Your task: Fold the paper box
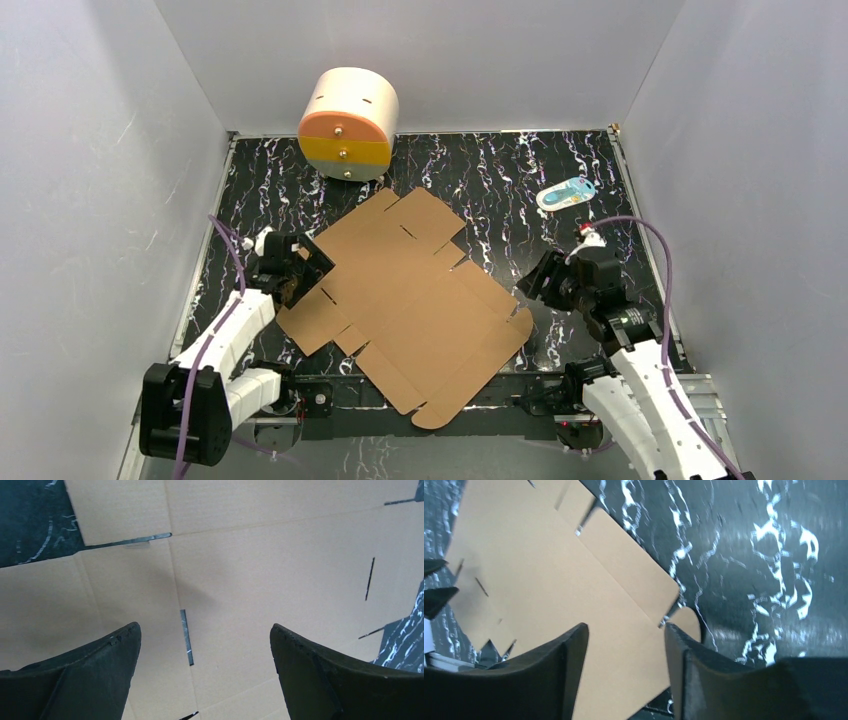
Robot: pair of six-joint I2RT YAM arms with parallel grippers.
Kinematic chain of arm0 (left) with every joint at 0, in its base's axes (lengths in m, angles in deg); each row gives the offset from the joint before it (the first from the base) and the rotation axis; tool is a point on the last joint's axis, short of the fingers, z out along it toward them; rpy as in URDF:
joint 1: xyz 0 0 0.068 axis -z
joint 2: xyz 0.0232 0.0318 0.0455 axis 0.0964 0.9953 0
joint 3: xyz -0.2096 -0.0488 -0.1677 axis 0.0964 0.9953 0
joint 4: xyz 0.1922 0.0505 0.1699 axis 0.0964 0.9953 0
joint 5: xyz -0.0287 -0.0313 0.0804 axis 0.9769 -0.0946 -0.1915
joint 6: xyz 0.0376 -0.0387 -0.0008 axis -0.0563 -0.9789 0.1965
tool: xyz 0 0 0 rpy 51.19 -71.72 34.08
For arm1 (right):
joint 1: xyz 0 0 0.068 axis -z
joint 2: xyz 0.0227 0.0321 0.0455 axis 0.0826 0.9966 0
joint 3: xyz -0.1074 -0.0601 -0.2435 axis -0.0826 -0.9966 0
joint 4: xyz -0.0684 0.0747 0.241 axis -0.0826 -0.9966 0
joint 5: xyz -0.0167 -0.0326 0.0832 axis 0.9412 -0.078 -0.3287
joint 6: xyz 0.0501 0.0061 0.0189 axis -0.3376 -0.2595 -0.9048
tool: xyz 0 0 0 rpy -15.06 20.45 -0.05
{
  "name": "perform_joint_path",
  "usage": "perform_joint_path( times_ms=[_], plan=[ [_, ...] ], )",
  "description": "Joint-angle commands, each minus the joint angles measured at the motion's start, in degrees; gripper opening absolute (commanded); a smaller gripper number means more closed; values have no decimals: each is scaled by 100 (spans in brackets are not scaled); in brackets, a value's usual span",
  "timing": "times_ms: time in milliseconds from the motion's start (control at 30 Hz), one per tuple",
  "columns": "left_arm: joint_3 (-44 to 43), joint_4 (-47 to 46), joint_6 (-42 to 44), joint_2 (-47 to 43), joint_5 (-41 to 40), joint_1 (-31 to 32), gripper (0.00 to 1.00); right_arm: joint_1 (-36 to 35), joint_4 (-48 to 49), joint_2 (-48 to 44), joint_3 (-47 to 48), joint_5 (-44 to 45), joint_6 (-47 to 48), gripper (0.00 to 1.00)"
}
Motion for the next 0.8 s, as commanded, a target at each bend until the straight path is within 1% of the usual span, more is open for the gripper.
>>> perform_joint_path(
  times_ms=[0,67,100,167,233,300,400,500,600,767],
  plan=[
    [-102,250,-28,-263,-603,-27,98,19,979,421,548,-191,681,70],
    [-53,264,-118,-331,-736,-28,98,21,1765,880,548,-861,942,78],
    [-37,261,-182,-327,-783,-28,97,17,2198,1174,566,-1090,1022,80],
    [17,194,-272,-245,-878,-28,97,17,2751,2087,699,-1529,1227,82],
    [56,62,-302,-49,-898,-27,97,2,3153,2852,925,-1775,1306,84],
    [57,-54,-315,182,-887,-27,97,-23,3827,3516,1018,-2126,1361,87],
    [66,-241,-253,499,-885,-30,97,-89,4415,4449,1225,-2549,1426,91],
    [66,-431,-202,745,-829,-27,97,-149,4507,5189,1393,-2605,1474,93],
    [22,-663,-113,1030,-614,-21,97,-159,4327,5601,1384,-2496,1472,93],
    [-177,-942,60,1654,-268,22,96,-159,3939,5529,1042,-2212,1490,95]
  ],
)
